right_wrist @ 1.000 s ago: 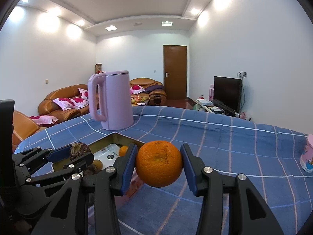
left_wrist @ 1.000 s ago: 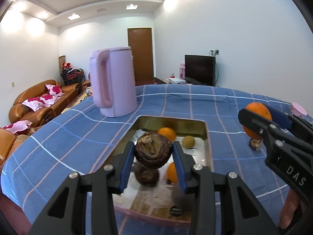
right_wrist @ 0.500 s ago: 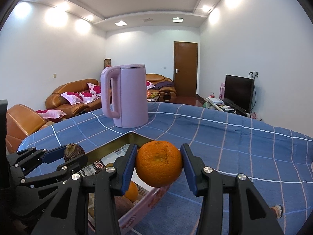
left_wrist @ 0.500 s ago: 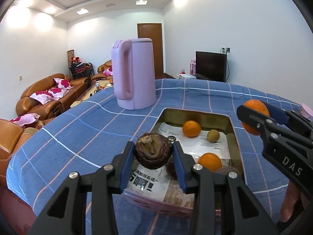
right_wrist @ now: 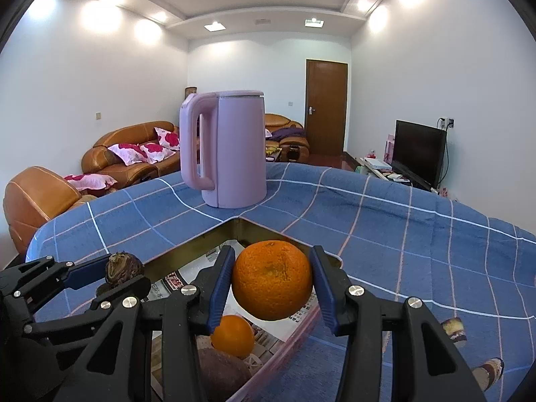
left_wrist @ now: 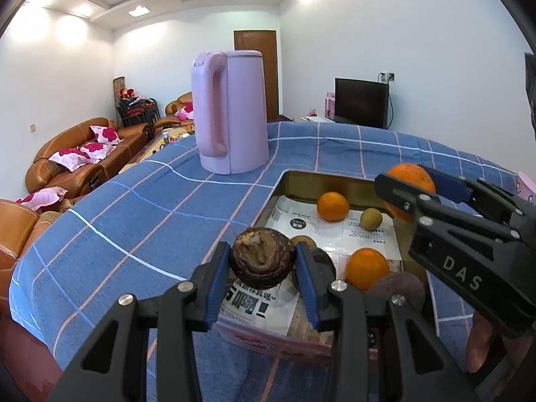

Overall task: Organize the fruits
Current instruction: 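Carry the mushroom in the left tool over the tin while the right tool carries the orange there, then open the left tool to drop the mushroom into the tin while the right tool drops the orange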

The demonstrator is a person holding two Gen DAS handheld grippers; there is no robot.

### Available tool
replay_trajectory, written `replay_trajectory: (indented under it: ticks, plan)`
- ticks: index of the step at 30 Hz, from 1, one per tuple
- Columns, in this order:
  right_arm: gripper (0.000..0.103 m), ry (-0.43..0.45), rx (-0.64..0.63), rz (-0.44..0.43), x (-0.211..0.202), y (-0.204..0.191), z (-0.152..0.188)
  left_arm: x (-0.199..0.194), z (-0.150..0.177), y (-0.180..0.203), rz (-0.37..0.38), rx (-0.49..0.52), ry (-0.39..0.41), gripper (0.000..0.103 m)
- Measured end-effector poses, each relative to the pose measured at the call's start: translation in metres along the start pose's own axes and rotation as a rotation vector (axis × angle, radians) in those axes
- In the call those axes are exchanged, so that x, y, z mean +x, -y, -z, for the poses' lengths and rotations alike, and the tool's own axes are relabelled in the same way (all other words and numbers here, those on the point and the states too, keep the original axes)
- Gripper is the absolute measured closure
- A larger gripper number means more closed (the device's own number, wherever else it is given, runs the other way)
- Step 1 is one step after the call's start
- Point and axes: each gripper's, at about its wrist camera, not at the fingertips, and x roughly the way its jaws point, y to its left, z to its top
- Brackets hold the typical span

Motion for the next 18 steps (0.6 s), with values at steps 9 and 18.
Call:
replay_trajectory:
  ticks: [9, 18]
  plan:
    - [0.055, -0.040, 0.018, -0.002, 0.009, 0.004, 0.001, 0.010, 0.004, 0.004, 0.008, 0.021, -0.041, 0.061]
    - [0.055, -0.125, 0.018, -0.025, 0.025, 0.003, 0.003, 0.010, 0.004, 0.006, 0.005, 0.038, -0.046, 0.060]
